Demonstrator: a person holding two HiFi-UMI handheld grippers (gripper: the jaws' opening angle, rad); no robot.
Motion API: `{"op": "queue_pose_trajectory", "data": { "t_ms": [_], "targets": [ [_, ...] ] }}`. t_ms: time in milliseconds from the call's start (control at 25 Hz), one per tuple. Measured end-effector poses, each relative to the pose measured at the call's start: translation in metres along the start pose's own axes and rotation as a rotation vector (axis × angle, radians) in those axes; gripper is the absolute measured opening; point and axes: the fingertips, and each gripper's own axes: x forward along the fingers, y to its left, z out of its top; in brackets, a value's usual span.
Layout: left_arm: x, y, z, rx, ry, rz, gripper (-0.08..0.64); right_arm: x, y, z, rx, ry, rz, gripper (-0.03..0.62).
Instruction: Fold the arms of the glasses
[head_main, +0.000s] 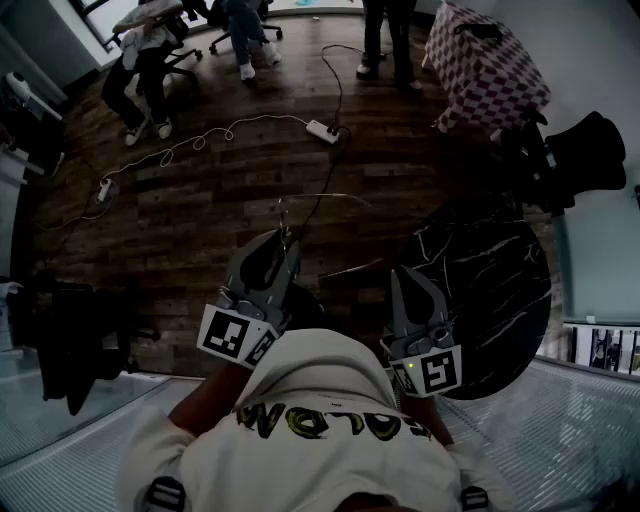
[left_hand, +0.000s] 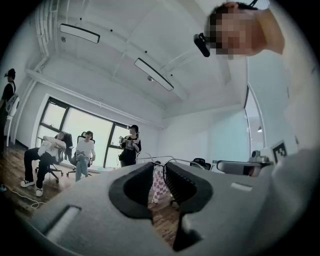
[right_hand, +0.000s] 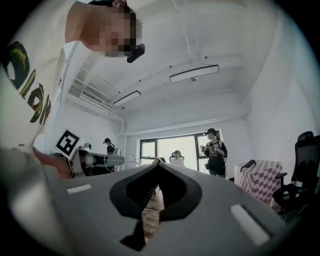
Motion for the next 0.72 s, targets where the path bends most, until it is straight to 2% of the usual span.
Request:
{"op": "queue_pose_trajectory", "data": {
  "t_ms": [720],
  "targets": [
    [-0.001,0.008,-0.003,-0.013,0.002,0.012,0.081,-0.001,0.012,0.003,0.031,-0.027,0.037,0.017]
  ]
}}
